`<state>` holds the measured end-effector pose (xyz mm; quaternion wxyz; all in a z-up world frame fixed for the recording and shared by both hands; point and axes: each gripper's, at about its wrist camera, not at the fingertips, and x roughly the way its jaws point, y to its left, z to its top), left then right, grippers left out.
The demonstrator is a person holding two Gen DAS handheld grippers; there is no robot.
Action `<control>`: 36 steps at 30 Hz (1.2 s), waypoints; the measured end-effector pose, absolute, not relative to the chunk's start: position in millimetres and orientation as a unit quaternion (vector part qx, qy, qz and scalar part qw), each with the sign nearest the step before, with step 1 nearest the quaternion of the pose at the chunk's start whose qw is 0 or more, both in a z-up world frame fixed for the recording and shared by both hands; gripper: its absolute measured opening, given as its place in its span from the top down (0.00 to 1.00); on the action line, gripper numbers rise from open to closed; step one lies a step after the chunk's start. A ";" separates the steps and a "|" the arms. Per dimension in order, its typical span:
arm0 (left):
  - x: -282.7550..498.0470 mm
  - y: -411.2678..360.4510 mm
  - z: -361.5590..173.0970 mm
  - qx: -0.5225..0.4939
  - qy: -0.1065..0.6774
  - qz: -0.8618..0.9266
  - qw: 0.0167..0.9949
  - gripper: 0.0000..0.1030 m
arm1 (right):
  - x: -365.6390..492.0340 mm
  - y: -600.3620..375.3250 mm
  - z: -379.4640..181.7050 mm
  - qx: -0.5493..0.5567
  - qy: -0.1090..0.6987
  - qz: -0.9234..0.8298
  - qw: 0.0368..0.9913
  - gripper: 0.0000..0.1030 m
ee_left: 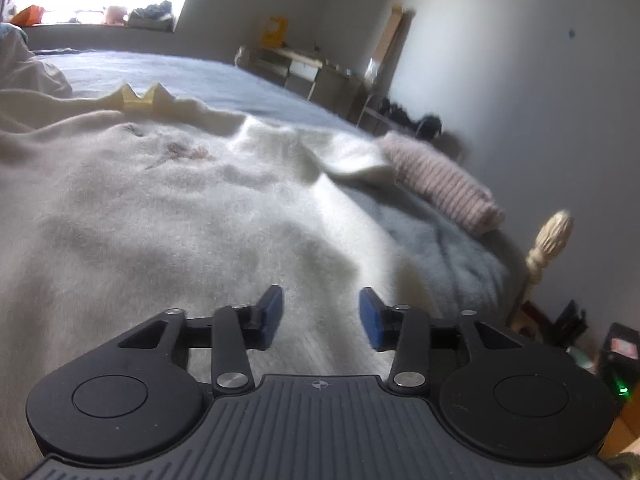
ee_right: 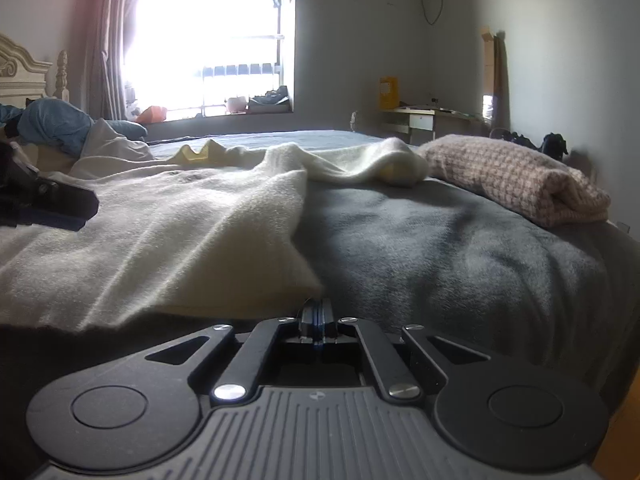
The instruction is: Fold clothes
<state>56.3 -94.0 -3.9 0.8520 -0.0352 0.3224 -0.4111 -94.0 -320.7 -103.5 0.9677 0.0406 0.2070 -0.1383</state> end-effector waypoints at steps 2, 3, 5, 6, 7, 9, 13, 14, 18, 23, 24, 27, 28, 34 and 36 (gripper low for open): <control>61.9 -98.0 -9.0 -0.033 0.339 -0.397 0.852 0.46 | -97.6 -330.1 -104.1 0.060 0.200 -0.136 0.969 1.00; 64.7 -100.0 -11.6 -0.032 0.347 -0.390 0.852 0.46 | -99.5 -333.0 -103.0 0.066 0.194 -0.131 0.970 1.00; 69.6 -102.9 -16.4 -0.030 0.363 -0.376 0.852 0.46 | -103.3 -338.7 -101.0 0.079 0.182 -0.121 0.973 1.00; 67.5 -96.5 -15.5 -0.035 0.360 -0.372 0.855 0.46 | -104.9 -341.3 -100.0 0.084 0.177 -0.117 0.974 0.99; 64.2 -87.7 -14.1 -0.038 0.356 -0.364 0.860 0.46 | -105.5 -342.7 -99.6 0.083 0.175 -0.117 0.974 0.97; 56.1 -64.3 -10.2 -0.042 0.348 -0.339 0.873 0.44 | -105.9 -347.1 -99.8 0.083 0.172 -0.112 0.975 0.97; 38.8 -4.9 -2.6 -0.065 0.330 -0.274 0.901 0.41 | -109.4 -363.3 -99.0 0.124 0.165 -0.088 0.975 0.96; 34.8 10.5 -1.6 -0.075 0.326 -0.254 0.907 0.41 | -110.7 -369.7 -97.8 0.142 0.161 -0.082 0.973 0.95; 25.5 60.5 -2.5 -0.105 0.313 -0.186 0.925 0.41 | -110.2 -395.2 -93.7 0.216 0.155 -0.065 0.962 0.78; 37.0 78.9 -20.2 -0.132 0.337 -0.161 0.918 0.41 | -95.2 -416.5 -91.6 0.323 0.165 -0.021 0.932 0.61; 40.3 78.9 -24.7 -0.141 0.341 -0.163 0.915 0.41 | -91.0 -418.4 -92.2 0.342 0.168 -0.012 0.924 0.58; 47.1 77.8 -33.5 -0.165 0.336 -0.172 0.911 0.44 | -78.0 -420.8 -96.4 0.384 0.187 0.004 0.904 0.58; 48.8 78.1 -35.7 -0.171 0.334 -0.175 0.910 0.48 | -73.0 -421.2 -98.5 0.393 0.197 0.007 0.898 0.58; 59.3 96.1 -44.8 -0.255 0.340 -0.204 0.882 0.93 | -40.5 -414.8 -109.8 0.415 0.247 0.033 0.875 0.61; 59.9 113.9 -42.4 -0.330 0.327 -0.235 0.854 0.95 | -33.5 -408.4 -104.9 0.398 0.253 0.033 0.881 0.92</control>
